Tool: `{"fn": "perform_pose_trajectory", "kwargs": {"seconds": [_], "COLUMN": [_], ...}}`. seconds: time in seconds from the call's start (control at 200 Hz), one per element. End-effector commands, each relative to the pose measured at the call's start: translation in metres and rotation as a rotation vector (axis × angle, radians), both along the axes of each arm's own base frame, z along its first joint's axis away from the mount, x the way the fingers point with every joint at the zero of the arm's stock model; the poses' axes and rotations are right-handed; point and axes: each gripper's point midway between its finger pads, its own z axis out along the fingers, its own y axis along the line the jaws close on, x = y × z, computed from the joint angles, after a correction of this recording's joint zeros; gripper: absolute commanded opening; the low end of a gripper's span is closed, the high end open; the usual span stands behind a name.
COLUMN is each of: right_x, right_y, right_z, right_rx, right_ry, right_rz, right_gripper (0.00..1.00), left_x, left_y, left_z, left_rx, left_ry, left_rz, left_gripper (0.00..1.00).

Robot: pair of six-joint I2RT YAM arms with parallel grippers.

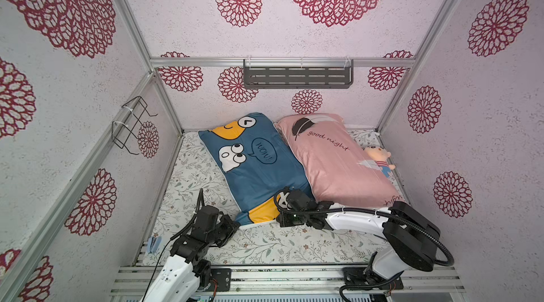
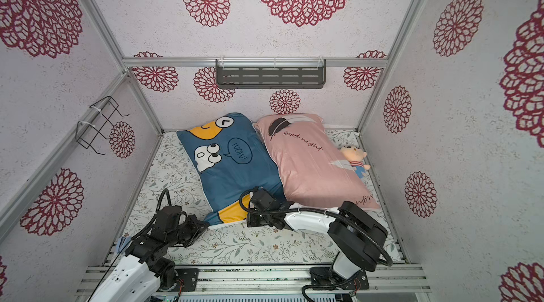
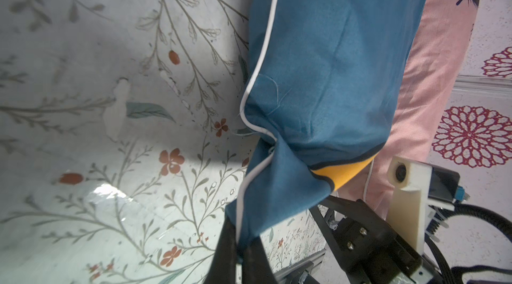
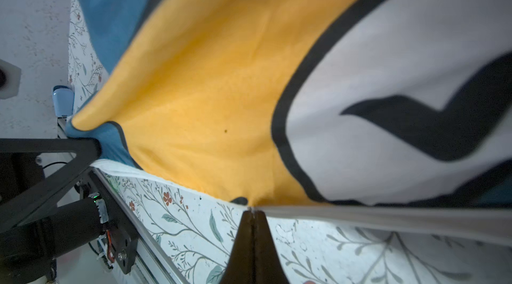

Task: Zip up pillowcases
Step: Zip the zipper on the pillowcase.

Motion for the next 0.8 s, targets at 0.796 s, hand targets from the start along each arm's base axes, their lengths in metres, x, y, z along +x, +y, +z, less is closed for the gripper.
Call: {"fn": "perform_pose_trajectory", "kwargs": {"seconds": [0.796], "right_x": [0.029], "right_y": [-0.055], "right_z": [0.005], "right_rx": [-0.231], "right_ry": [-0.088], "right_rz": [-0.125], "right_gripper": [0.00], "left_x": [0.031], "left_y": [0.078], "left_z": [0.029], "left_rx": [0.113], "left_ry": [-0.041], "left_rz": [0.247], "left_gripper": [0.00]}}
